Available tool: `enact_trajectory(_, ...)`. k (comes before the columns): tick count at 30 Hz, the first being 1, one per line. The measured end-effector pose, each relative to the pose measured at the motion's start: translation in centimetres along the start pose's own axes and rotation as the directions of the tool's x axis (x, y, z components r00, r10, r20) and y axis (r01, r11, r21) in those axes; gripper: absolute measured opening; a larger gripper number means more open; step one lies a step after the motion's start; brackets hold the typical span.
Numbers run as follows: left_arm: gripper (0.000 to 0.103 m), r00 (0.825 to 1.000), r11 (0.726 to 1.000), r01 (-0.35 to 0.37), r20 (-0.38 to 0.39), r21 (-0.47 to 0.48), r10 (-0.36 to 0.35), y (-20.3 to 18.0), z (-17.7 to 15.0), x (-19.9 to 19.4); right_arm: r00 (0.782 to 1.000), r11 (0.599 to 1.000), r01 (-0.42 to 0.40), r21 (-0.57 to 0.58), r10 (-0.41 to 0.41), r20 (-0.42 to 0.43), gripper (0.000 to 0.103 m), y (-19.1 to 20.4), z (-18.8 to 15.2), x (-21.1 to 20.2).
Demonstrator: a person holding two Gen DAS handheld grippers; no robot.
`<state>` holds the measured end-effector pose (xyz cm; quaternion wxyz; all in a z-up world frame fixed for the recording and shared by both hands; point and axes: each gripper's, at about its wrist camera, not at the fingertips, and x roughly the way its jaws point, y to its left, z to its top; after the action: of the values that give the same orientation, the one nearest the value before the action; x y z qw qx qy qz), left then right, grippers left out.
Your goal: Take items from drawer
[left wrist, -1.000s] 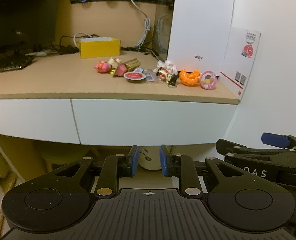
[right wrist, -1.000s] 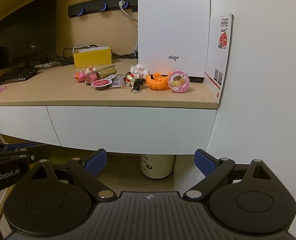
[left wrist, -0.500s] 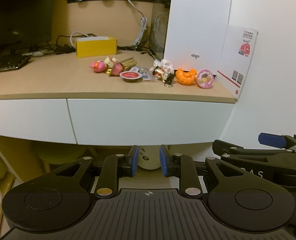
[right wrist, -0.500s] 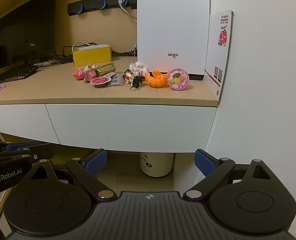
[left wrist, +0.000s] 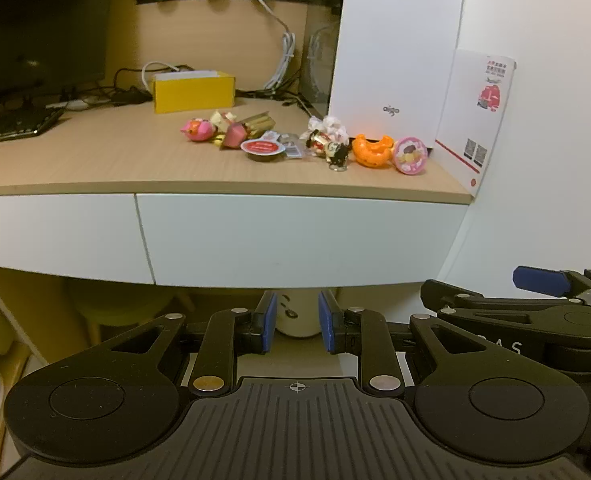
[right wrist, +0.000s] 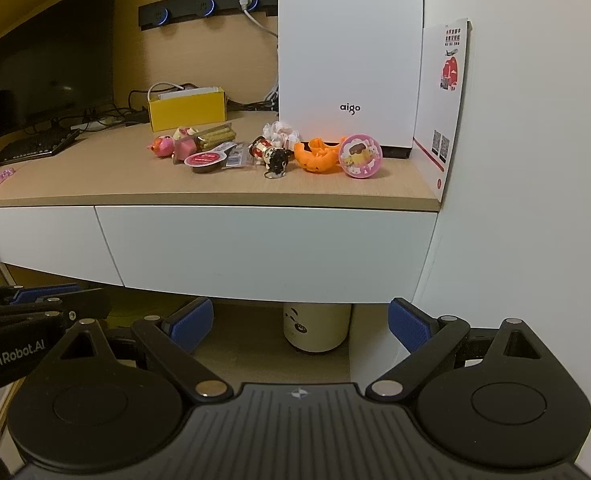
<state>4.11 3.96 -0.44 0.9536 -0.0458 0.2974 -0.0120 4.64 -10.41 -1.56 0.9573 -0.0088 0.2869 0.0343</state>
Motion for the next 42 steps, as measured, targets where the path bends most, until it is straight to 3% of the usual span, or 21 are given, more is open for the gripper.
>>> enact_trajectory(42, 0.025, 1.000, 1.000, 0.004, -0.008, -0.004, -0.004, 0.20, -0.34, -0.02, 1.000, 1.000, -0.004, 0.012, 0.004, -0.014, 0.095, -0.17, -0.40, 0.24)
